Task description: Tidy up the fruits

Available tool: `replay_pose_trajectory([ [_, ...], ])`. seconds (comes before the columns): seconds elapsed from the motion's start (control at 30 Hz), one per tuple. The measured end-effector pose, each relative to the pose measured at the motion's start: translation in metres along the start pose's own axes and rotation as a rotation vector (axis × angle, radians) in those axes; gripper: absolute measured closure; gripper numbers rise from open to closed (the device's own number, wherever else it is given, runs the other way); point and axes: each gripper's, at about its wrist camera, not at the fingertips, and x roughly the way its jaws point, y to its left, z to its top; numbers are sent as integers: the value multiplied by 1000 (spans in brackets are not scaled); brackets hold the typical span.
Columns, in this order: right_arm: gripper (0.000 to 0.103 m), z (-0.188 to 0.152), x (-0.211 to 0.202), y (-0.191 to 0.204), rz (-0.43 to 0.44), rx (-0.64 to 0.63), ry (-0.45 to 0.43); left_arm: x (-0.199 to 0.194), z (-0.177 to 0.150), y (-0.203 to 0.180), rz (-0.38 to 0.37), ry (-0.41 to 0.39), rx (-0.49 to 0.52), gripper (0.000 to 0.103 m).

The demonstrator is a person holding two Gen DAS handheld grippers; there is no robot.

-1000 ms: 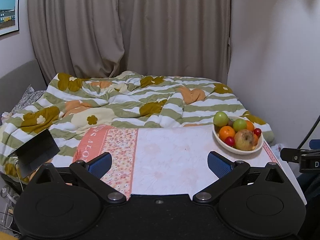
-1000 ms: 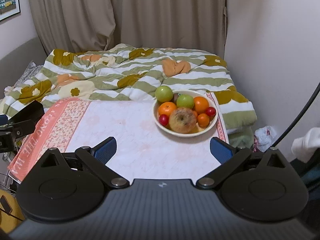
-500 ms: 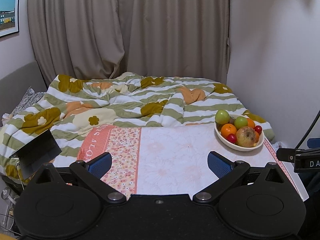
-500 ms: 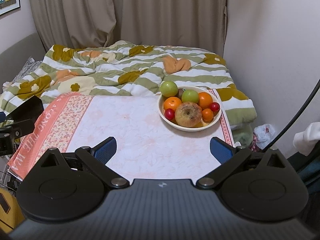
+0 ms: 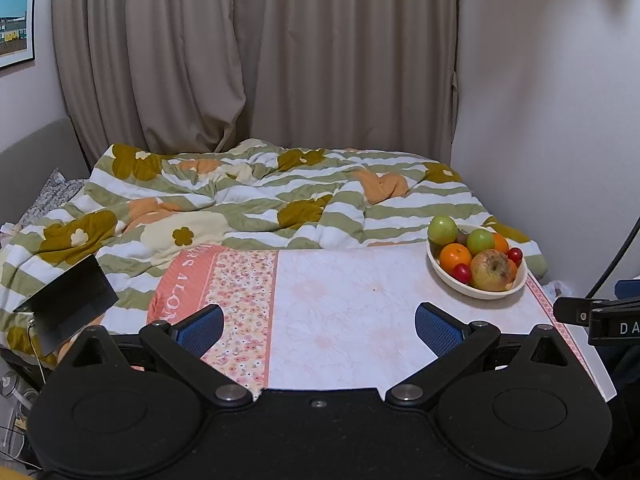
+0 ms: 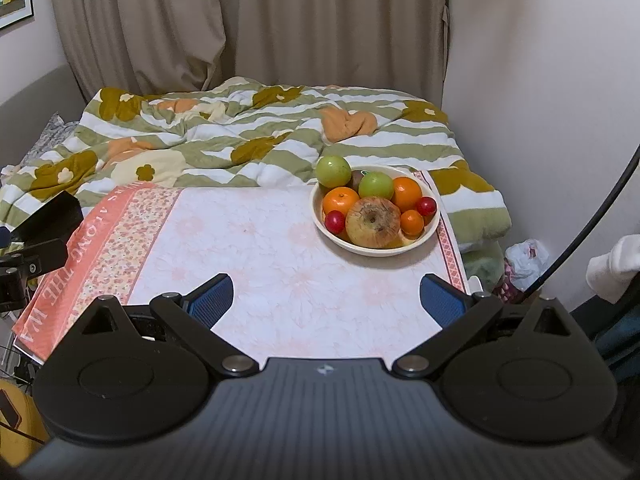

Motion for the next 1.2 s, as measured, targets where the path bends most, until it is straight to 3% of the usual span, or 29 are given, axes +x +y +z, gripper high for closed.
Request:
replay_pose_trajectory([
  [1.2, 0, -1, -1, 7, 3, 6, 2, 0, 3, 3, 0, -17, -12, 0],
])
